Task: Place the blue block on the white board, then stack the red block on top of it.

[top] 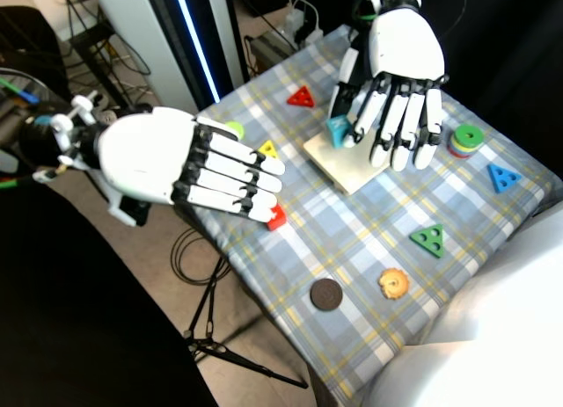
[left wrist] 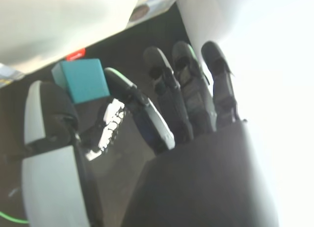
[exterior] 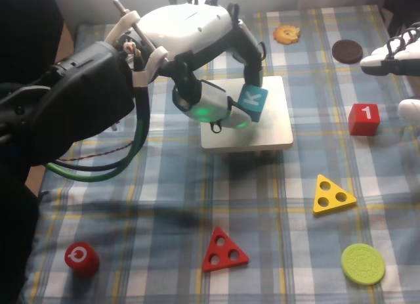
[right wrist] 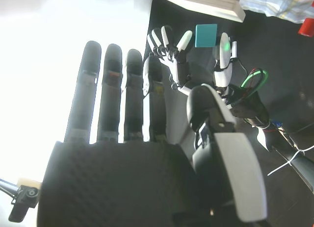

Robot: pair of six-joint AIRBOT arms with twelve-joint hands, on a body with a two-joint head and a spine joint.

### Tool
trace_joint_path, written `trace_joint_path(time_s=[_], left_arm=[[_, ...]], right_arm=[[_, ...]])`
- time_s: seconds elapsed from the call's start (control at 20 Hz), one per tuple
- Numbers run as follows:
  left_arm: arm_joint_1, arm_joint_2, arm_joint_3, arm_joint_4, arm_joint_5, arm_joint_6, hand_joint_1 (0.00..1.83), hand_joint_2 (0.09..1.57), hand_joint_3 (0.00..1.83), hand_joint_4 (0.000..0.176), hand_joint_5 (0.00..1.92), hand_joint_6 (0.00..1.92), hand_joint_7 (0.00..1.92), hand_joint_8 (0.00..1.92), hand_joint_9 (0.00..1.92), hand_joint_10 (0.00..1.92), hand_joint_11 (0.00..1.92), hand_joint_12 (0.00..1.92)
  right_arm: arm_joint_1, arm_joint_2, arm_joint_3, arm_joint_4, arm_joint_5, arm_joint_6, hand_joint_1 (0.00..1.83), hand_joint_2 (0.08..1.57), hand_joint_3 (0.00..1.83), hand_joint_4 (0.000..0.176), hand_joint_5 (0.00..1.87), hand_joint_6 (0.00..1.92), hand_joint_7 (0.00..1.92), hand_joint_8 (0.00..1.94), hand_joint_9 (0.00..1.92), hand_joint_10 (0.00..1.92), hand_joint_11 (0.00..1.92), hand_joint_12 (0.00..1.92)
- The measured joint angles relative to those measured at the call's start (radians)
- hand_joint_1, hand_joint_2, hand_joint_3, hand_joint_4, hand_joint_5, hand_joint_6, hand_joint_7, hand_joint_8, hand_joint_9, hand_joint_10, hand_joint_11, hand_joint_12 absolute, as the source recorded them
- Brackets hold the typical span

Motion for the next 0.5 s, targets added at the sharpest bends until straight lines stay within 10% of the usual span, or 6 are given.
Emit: trace_joint_path(time_s=[0.5], left_arm=[[0.014, 0.002, 0.025, -0.034, 0.029, -0.002, 1.05, 1.06, 0.00, 0.176, 1.08, 0.80, 0.72, 0.00, 0.47, 0.00, 0.00, 0.65]], right_arm=[[0.000, -0.001, 0.000, 0.000, -0.001, 0.000, 0.33, 1.43, 0.00, 0.000, 0.54, 0.00, 0.57, 0.00, 0.55, 0.00, 0.41, 0.32]])
